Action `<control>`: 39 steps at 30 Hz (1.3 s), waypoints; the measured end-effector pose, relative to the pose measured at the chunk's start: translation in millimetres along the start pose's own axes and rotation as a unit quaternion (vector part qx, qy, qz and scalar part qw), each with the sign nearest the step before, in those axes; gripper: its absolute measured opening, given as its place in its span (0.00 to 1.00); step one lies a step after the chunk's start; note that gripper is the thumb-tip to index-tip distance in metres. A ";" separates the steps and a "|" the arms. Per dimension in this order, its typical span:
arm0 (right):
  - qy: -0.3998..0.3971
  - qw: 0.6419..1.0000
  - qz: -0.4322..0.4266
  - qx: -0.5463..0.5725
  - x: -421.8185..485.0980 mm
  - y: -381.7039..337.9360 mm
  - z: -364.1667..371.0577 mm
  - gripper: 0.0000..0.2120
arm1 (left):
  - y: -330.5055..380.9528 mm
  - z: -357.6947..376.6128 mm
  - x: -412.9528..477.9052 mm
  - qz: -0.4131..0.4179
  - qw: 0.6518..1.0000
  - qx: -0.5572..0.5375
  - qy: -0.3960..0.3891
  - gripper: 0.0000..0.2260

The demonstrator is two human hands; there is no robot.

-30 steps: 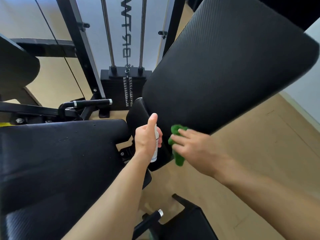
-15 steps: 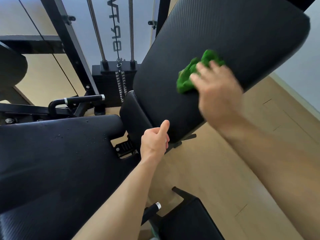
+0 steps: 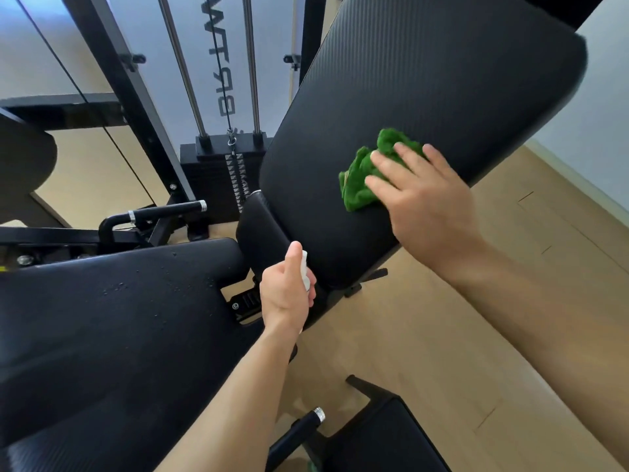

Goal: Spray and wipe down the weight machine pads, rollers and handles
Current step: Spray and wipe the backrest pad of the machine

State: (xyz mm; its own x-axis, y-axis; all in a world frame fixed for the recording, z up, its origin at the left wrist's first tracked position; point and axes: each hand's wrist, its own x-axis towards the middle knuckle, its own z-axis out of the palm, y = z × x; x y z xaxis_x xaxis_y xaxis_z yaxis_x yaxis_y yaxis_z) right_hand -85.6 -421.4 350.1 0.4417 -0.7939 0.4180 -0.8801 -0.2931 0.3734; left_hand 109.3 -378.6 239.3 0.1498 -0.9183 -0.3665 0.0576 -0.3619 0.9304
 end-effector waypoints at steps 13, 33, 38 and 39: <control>0.002 0.978 0.009 0.206 -125.7 -88.6 15.7 0.15 | 1.0 14.5 -37.7 0.067 0.992 0.082 -0.064 0.33; 0.353 0.632 0.531 0.440 -55.4 26.5 -65.8 0.26 | 72.4 110.1 -85.6 0.161 0.967 0.198 0.002 0.34; 0.305 0.732 0.444 0.417 -13.3 -4.3 -17.0 0.27 | 43.0 78.4 -71.4 0.127 0.981 0.146 0.004 0.29; 0.292 0.742 0.445 0.407 -14.4 -21.1 -2.5 0.27 | 38.6 71.6 -66.7 0.127 0.982 0.141 0.007 0.29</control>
State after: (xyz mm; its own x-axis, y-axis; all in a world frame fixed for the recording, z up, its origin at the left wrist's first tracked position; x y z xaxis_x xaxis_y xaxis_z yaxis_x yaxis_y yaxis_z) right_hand -73.0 -402.4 338.2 -0.5874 -0.5685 0.5760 -0.5776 -0.2041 -0.7904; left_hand 30.9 -342.8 299.6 0.1381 -0.9830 -0.1208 -0.2578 -0.1535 0.9539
